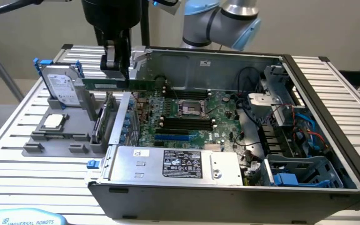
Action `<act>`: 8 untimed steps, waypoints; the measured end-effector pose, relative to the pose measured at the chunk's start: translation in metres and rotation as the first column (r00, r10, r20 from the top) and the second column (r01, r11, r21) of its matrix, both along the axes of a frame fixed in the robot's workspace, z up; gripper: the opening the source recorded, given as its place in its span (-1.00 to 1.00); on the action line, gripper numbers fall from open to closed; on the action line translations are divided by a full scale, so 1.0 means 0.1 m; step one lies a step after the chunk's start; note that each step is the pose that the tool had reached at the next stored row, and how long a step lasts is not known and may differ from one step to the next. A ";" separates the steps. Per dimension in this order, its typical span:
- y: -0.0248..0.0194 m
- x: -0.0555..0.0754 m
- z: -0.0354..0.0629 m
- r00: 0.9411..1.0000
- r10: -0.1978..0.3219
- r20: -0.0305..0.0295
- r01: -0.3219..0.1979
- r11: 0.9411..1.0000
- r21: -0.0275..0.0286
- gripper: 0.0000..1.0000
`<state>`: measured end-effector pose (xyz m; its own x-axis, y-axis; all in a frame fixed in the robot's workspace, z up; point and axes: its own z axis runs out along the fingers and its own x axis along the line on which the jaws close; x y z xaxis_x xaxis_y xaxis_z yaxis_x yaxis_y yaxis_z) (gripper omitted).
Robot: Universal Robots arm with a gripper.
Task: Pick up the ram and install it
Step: 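Pick up the ram and move it above insertion slot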
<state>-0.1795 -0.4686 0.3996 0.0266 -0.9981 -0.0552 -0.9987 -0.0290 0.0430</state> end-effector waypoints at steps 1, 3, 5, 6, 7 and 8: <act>0.000 0.05 0.000 1.000 0.000 0.000 0.000 1.000 0.000 -0.73; 0.000 0.14 -0.001 1.000 0.000 -0.001 0.000 1.000 0.000 -0.73; 0.000 0.23 -0.003 1.000 0.000 -0.002 0.000 1.000 0.000 -0.73; 0.000 0.27 -0.005 1.000 0.000 -0.002 0.000 1.000 0.000 -0.73; 0.000 0.32 -0.007 1.000 0.000 -0.003 0.000 1.000 0.000 -0.73; 0.001 0.37 -0.011 1.000 0.000 -0.004 0.000 1.000 0.000 -0.73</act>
